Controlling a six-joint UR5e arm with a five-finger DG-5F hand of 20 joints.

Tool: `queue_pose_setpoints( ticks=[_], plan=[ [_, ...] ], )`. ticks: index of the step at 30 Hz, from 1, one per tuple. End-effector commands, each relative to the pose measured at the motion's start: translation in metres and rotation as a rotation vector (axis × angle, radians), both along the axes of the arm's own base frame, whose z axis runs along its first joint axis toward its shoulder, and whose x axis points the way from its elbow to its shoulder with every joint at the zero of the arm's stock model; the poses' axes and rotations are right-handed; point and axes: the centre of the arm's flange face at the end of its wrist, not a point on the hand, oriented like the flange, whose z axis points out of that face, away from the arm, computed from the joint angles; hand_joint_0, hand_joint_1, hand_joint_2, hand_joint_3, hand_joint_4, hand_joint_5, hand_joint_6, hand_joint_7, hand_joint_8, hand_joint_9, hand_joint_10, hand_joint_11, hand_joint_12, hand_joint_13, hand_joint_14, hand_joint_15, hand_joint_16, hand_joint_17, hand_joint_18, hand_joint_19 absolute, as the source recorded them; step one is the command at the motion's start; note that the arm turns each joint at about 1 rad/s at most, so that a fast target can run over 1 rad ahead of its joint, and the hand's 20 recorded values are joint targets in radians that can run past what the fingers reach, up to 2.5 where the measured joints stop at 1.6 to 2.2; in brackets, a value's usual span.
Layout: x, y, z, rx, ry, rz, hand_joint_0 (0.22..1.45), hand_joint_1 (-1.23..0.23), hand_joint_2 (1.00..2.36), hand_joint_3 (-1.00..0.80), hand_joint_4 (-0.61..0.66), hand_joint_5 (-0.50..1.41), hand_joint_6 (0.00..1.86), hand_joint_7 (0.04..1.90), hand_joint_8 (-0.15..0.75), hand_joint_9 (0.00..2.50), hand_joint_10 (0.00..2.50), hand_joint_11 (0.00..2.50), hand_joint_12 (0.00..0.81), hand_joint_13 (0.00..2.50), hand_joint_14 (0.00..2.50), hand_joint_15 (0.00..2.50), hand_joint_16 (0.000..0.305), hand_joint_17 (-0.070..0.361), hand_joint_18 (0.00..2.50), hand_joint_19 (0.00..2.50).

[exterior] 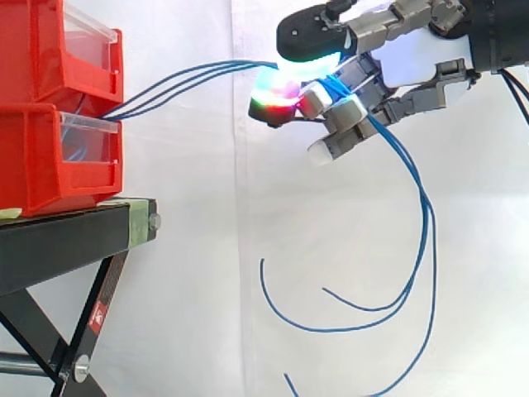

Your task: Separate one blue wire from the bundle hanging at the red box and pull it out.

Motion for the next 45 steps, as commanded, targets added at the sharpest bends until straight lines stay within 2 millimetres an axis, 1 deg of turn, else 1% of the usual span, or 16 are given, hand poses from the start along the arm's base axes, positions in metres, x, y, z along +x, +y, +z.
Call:
queue_pose_setpoints(
  ticks=[1,4,5,7,10,11,15,18,20,27,32,35,36,39,44,45],
  plan=[
    [0.0002,0.0000,0.0005,0.010,-0.004,-0.001,0.59,-1.00,1.01,-0.32,0.28,-0.25,0.92,0.88,0.363,0.91,0.02,1.17,0.450,1.23,0.03,1.14,0.061,0.138,0.73,0.38],
    [0.0003,0.0001,0.0005,0.022,-0.007,-0.001,0.57,-0.94,1.01,-0.33,0.26,-0.23,0.91,0.88,0.372,0.98,0.02,1.18,0.454,1.26,0.02,1.16,0.062,0.138,0.73,0.41],
    [0.0003,0.0001,0.0005,0.027,-0.008,-0.001,0.55,-0.89,1.01,-0.35,0.26,-0.23,0.91,0.87,0.375,0.99,0.02,1.18,0.464,1.27,0.02,1.16,0.062,0.139,0.73,0.42],
    [0.0001,0.0001,0.0004,0.031,-0.008,-0.002,0.53,-0.84,1.01,-0.37,0.26,-0.22,0.90,0.87,0.385,1.03,0.02,1.18,0.461,1.28,0.02,1.16,0.063,0.141,0.74,0.43],
    [-0.0003,-0.0001,-0.0003,0.031,-0.006,-0.003,0.52,-0.81,1.01,-0.39,0.26,-0.22,0.90,0.87,0.388,1.07,0.02,1.18,0.467,1.29,0.02,1.17,0.063,0.141,0.74,0.44],
    [-0.0001,-0.0001,-0.0002,0.031,-0.008,-0.003,0.52,-0.78,1.01,-0.40,0.25,-0.21,0.90,0.87,0.393,1.07,0.02,1.19,0.465,1.30,0.02,1.17,0.063,0.142,0.74,0.44],
    [0.0001,-0.0001,0.0004,0.031,-0.008,-0.003,0.52,-0.76,1.01,-0.39,0.24,-0.20,0.90,0.88,0.388,1.12,0.02,1.20,0.470,1.32,0.02,1.16,0.062,0.140,0.75,0.45],
    [-0.0004,0.0000,-0.0005,0.031,-0.005,-0.002,0.55,-0.76,1.01,-0.37,0.23,-0.20,0.89,0.89,0.380,1.15,0.02,1.19,0.455,1.32,0.02,1.16,0.059,0.133,0.75,0.45],
    [-0.0003,-0.0001,-0.0003,0.031,-0.006,-0.003,0.60,-0.74,1.01,-0.33,0.21,-0.19,0.90,0.90,0.384,1.20,0.02,1.21,0.452,1.36,0.02,1.17,0.057,0.127,0.78,0.45],
    [-0.0001,-0.0001,-0.0002,0.031,-0.008,-0.003,0.60,-0.74,1.02,-0.22,0.14,-0.18,0.92,0.91,0.385,1.22,0.02,1.21,0.452,1.37,0.02,1.17,0.056,0.126,0.79,0.45],
    [0.0001,0.0001,0.0004,0.032,-0.008,-0.002,0.60,-0.74,1.02,-0.12,0.08,-0.18,0.93,0.96,0.389,1.23,0.02,1.23,0.452,1.38,0.03,1.17,0.056,0.126,0.81,0.46],
    [0.0003,0.0001,0.0005,0.033,-0.010,-0.002,0.60,-0.74,1.02,-0.08,0.07,-0.18,0.94,0.96,0.403,1.25,0.02,1.24,0.482,1.40,0.02,1.16,0.059,0.133,0.85,0.44],
    [0.0003,0.0001,0.0005,0.033,-0.010,-0.002,0.60,-0.75,1.02,-0.08,0.06,-0.18,0.94,0.96,0.400,1.25,0.02,1.23,0.479,1.40,0.02,1.16,0.059,0.133,0.85,0.44],
    [0.0003,0.0001,0.0005,0.040,-0.012,-0.003,0.61,-0.78,1.02,-0.05,0.10,-0.19,0.95,0.92,0.400,1.22,0.02,1.22,0.480,1.40,0.02,1.16,0.060,0.136,0.85,0.43],
    [0.0002,0.0000,0.0005,0.054,-0.015,-0.006,0.63,-0.83,1.02,0.01,0.22,-0.21,0.95,0.87,0.403,1.14,0.02,1.21,0.492,1.35,0.02,1.15,0.064,0.144,0.84,0.42],
    [0.0002,0.0000,0.0005,0.057,-0.016,-0.006,0.63,-0.83,1.02,0.01,0.22,-0.21,0.95,0.86,0.402,1.14,0.02,1.20,0.495,1.35,0.02,1.15,0.064,0.145,0.84,0.42]
  ],
)
